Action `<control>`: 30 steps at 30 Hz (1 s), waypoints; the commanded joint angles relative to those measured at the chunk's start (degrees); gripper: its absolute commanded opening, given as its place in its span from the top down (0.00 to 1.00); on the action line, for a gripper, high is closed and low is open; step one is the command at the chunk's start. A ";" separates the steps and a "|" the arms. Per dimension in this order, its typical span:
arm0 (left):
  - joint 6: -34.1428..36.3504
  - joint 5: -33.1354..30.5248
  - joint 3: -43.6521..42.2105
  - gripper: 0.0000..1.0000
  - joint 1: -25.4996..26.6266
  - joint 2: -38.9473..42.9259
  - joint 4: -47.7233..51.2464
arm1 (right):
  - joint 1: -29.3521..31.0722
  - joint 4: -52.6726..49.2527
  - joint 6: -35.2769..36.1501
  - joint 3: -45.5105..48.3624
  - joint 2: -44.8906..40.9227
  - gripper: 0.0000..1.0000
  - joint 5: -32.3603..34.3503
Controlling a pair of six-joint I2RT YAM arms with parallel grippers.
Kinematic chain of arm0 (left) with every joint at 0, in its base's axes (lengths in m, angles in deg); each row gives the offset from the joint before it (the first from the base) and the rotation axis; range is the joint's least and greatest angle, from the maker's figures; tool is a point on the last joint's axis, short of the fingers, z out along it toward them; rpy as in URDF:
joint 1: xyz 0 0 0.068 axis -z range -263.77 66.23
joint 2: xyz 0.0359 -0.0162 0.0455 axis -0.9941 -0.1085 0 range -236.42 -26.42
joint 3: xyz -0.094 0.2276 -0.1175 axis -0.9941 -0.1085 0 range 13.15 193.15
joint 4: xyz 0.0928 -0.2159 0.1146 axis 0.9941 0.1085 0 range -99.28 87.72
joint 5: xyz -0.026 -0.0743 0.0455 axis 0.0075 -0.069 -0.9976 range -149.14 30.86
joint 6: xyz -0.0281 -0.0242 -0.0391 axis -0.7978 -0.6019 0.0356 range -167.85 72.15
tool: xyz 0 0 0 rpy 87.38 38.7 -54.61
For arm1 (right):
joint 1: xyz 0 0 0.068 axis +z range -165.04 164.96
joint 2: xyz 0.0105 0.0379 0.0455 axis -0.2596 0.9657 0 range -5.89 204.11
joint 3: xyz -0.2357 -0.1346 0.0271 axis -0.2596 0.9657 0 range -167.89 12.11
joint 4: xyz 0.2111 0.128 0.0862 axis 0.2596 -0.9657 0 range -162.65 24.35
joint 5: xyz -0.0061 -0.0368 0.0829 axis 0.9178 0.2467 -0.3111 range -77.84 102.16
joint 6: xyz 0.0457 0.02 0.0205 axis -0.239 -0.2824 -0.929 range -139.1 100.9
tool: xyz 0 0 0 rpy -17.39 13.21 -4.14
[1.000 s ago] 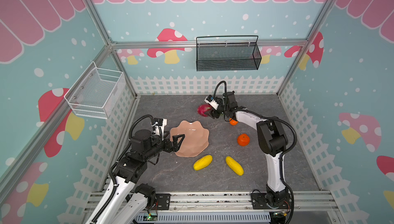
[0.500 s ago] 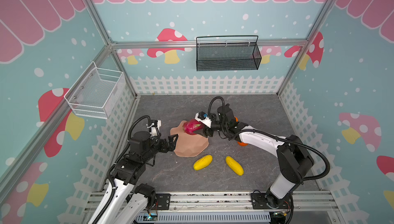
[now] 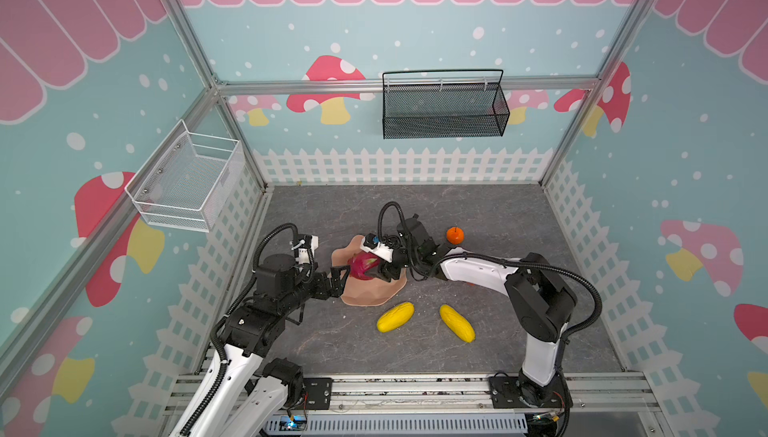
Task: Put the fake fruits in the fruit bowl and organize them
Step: 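Carry the dragon fruit into the pink bowl and open the right gripper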
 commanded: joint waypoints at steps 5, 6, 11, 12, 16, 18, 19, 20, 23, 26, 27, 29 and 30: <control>1.00 -0.27 1.18 0.00 -1.25 1.15 1.01 | 2.24 -3.36 3.50 -4.13 5.05 0.49 1.90; 1.01 -0.20 1.19 0.00 -1.39 1.02 1.08 | 2.44 -3.73 3.78 -4.55 5.59 0.47 2.21; 0.93 0.00 1.26 0.00 -1.75 0.99 0.96 | 3.28 -5.27 4.80 -6.28 7.36 0.36 3.67; 0.93 -0.06 1.17 0.00 -1.84 0.99 1.01 | 3.37 -5.53 5.06 -6.49 7.35 0.34 3.76; 0.93 0.18 1.27 0.00 -2.01 0.74 1.02 | 3.46 -5.33 5.18 -6.55 5.62 0.26 3.81; 0.93 0.17 1.26 0.00 -2.11 0.78 1.04 | 3.52 -5.03 5.02 -6.16 4.01 0.23 3.67; 0.97 0.11 1.27 0.00 -2.12 0.73 1.14 | 3.54 -4.73 5.03 -5.85 3.05 0.21 3.50; 1.01 0.09 1.27 0.00 -2.11 0.95 1.12 | 3.52 -4.70 5.17 -5.41 2.23 0.20 3.61; 1.01 0.00 1.18 0.00 -2.10 1.32 1.05 | 3.50 -3.93 4.93 -2.62 -2.01 0.15 4.11; 1.01 0.30 1.18 0.00 -2.15 1.25 1.05 | 3.47 -0.82 3.84 3.55 -7.70 0.12 4.88; 1.01 0.56 1.18 0.00 -2.10 1.05 1.03 | 3.56 0.21 3.49 6.04 -10.01 0.11 5.06; 1.01 1.13 1.25 0.00 -2.10 0.79 1.01 | 3.51 2.19 2.84 10.52 -13.80 0.08 5.16; 1.01 1.35 1.27 0.00 -2.15 0.63 1.01 | 3.49 2.58 2.65 12.09 -15.12 0.07 5.41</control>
